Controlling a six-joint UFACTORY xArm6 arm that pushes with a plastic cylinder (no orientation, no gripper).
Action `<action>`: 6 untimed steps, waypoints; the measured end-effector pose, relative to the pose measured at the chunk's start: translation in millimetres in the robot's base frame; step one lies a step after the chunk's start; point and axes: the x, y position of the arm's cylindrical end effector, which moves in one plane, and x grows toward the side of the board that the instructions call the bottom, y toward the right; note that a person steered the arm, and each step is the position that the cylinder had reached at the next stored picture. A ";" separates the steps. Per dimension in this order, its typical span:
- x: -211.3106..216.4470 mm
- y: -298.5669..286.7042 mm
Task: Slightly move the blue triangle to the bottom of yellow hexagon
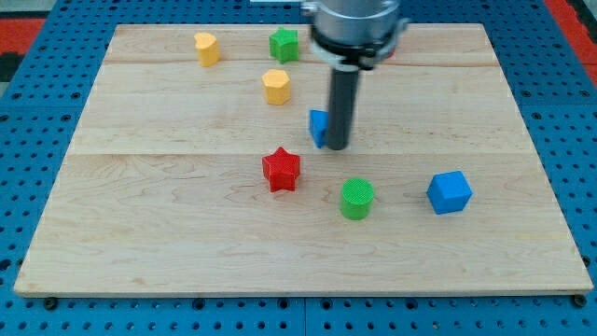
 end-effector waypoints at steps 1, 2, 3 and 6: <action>-0.4 -49.5; 8.2 -5.6; 14.6 43.7; -33.0 7.9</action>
